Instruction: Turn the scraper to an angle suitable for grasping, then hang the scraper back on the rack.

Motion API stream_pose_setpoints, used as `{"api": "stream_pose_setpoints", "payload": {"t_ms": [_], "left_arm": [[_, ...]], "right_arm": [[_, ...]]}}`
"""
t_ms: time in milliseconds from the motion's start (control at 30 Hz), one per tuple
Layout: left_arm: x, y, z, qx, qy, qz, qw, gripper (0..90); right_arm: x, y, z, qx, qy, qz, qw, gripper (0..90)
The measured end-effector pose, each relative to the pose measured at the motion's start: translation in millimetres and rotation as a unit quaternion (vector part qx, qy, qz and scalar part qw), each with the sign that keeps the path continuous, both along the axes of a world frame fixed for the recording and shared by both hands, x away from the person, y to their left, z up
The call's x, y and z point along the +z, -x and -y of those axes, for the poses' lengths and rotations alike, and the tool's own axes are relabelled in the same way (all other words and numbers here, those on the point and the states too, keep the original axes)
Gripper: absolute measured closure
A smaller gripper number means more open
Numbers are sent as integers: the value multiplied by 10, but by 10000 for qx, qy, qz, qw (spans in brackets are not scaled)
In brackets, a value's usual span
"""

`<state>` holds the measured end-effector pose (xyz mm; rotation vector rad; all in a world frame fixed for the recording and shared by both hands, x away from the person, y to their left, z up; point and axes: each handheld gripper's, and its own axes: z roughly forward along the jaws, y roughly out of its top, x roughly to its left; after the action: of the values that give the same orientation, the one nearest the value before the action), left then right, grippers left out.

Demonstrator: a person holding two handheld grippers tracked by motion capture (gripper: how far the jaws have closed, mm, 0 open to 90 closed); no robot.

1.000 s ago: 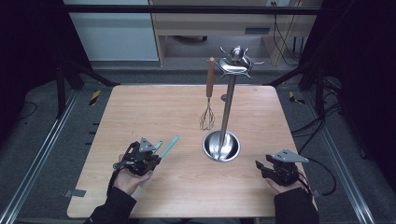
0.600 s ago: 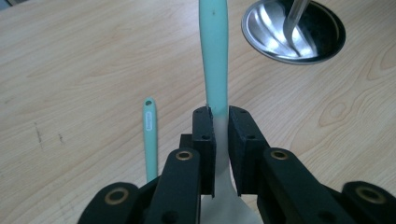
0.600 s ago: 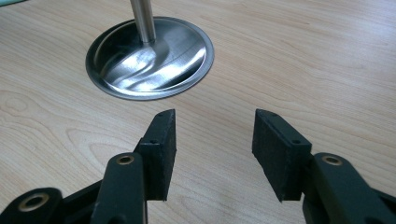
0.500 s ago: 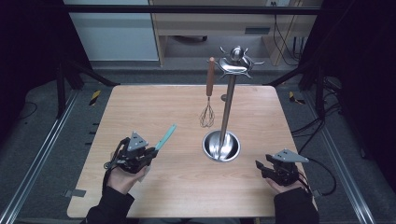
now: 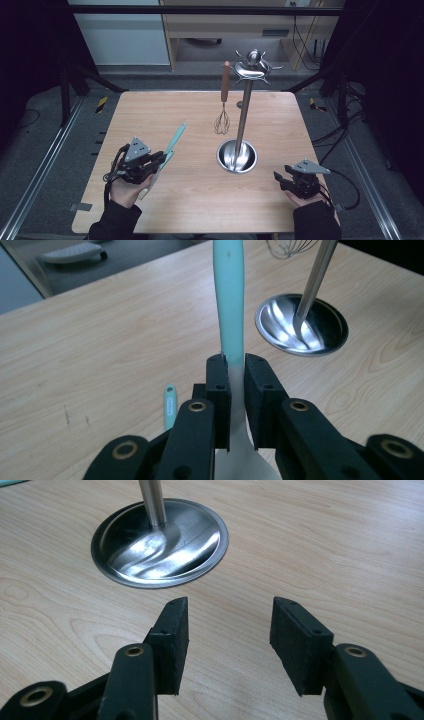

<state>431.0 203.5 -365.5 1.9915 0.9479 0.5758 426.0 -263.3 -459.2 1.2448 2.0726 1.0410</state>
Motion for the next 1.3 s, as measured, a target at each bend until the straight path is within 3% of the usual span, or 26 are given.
{"api": "stream_pose_setpoints", "payload": {"t_ms": [333,633,1300], "left_arm": [[154,102,-6,-94,259,317,9991,816],[323,194,39,-170,503,633,9966,816],[594,156,88,-306,850,1000,9909,815]], "right_arm": [[14,-4,11,-39,-61,37,10000,498],[26,-5,16,-65,-77,48,9999,498],[18,-19,10,-93,-17,73,9999,475]]}}
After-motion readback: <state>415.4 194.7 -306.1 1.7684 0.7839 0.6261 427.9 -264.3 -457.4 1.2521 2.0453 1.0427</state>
